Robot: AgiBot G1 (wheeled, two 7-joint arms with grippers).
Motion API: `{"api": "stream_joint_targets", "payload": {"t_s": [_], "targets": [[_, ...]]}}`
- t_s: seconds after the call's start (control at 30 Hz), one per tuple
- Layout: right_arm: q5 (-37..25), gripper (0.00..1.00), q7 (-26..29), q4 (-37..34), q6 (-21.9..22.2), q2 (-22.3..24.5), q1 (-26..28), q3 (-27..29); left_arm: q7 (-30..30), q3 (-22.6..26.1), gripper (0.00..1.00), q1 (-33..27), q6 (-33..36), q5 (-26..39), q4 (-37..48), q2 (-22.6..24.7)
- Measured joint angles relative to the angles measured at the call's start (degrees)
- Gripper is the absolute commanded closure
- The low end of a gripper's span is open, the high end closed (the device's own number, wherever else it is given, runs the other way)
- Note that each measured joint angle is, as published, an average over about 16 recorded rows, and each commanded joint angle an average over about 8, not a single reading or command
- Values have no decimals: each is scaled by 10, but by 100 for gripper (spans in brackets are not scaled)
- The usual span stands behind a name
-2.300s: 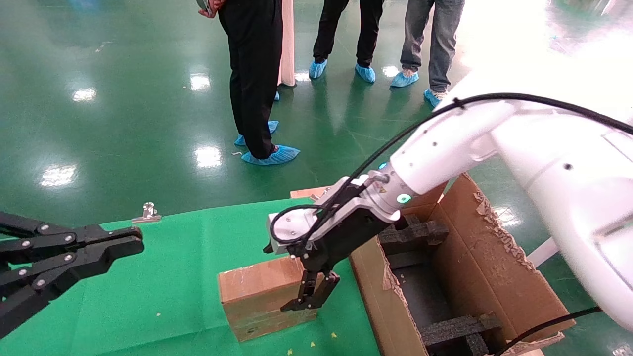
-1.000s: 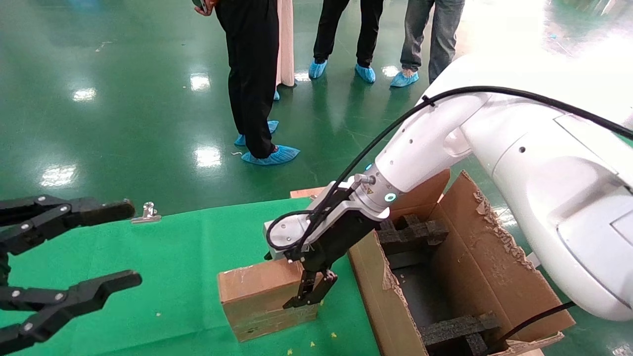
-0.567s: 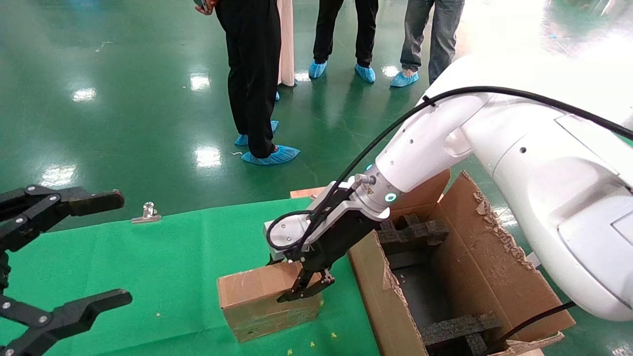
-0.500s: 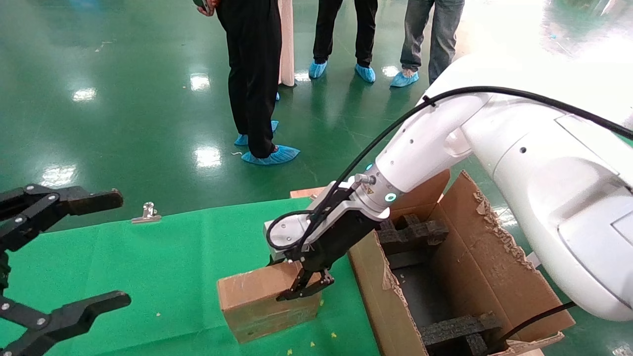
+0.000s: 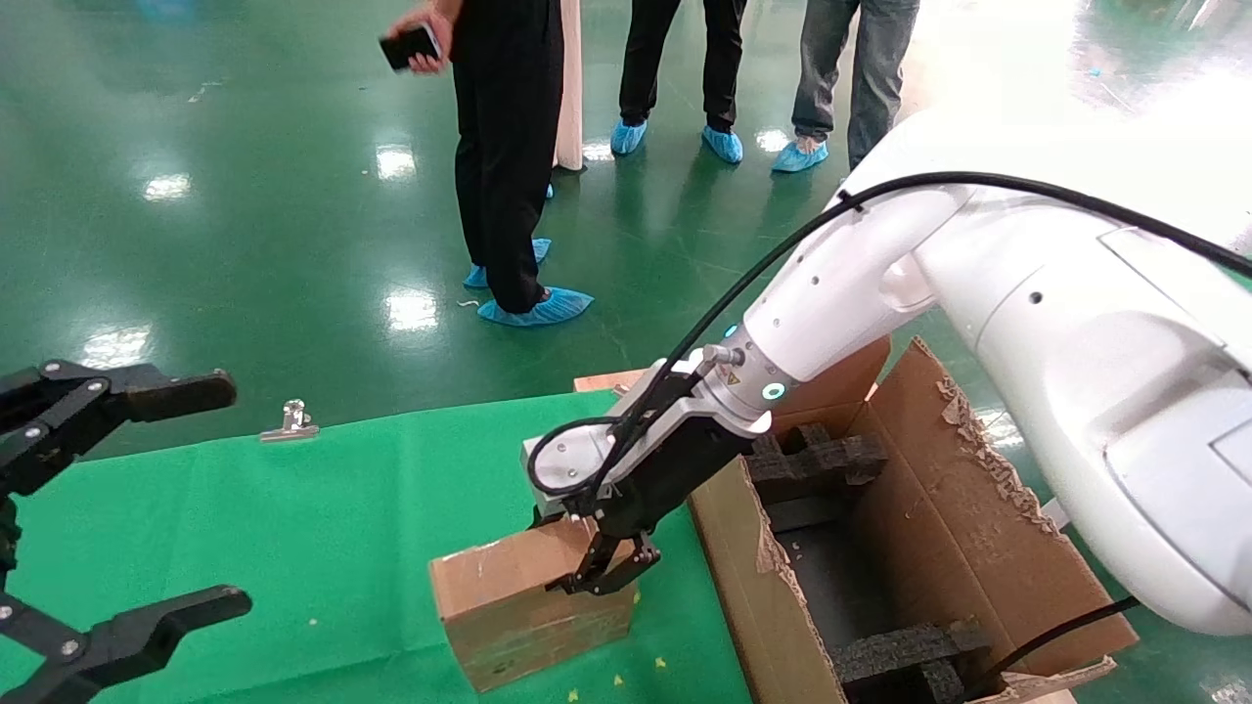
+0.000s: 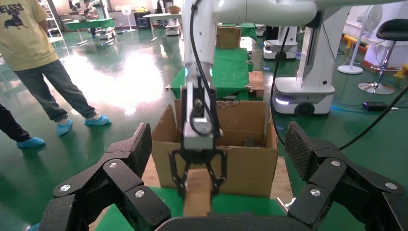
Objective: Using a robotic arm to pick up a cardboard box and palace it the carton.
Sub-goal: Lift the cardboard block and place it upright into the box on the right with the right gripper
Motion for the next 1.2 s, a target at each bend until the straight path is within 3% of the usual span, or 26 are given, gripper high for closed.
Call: {"api": "stream_joint_targets", "payload": {"t_s": [0.6,1.2], "targets": [[97,100,7,-46,-10,73,199,-35,0,0,0,0,0,0,0,0],[124,100,10,-17,-13,188,290,-153,0,0,0,0,0,0,0,0]]}}
